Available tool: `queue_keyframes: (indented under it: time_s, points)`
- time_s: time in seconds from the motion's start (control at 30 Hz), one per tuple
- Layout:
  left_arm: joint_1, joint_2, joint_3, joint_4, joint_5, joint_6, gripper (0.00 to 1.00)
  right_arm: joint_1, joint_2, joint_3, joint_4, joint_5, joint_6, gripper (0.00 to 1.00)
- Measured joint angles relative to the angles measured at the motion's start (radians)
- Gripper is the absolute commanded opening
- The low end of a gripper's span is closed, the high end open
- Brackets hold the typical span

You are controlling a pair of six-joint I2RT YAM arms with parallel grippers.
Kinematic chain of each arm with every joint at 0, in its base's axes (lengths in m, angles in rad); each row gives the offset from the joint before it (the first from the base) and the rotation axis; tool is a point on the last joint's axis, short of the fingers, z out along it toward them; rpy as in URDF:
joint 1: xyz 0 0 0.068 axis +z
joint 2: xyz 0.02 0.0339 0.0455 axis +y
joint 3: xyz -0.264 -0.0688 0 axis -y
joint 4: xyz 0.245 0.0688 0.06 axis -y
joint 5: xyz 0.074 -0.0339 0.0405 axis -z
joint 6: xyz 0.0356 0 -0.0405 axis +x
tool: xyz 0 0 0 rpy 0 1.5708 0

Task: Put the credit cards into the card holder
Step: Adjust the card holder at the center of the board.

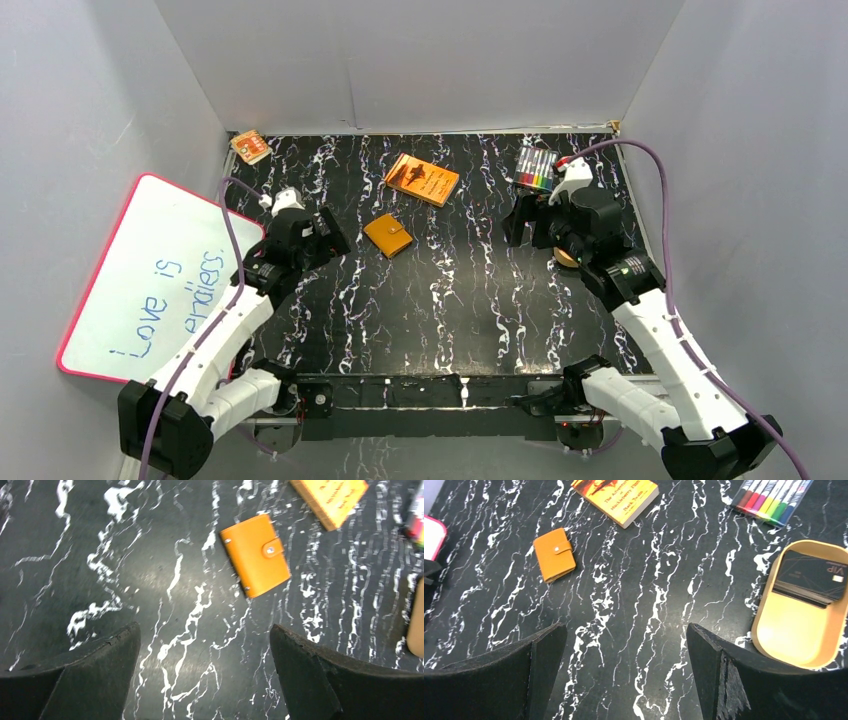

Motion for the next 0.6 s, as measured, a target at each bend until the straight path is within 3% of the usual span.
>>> queue_keyframes:
  time_s: [0.27, 0.47, 0.6]
  points:
    - [0.000, 0.041, 0.031, -0.162, -0.009, -0.105, 0.96, -0.002, 0.011, -0.053, 0.026, -0.069, 0.089, 0.95]
    - [0.001, 0.147, 0.055, -0.152, 0.066, -0.168, 0.95, -0.003, 0.086, -0.158, 0.126, -0.159, 0.195, 0.81]
    - [0.001, 0.197, 0.068, -0.120, 0.105, -0.194, 0.95, 0.009, 0.221, -0.185, 0.237, -0.217, 0.266, 0.79]
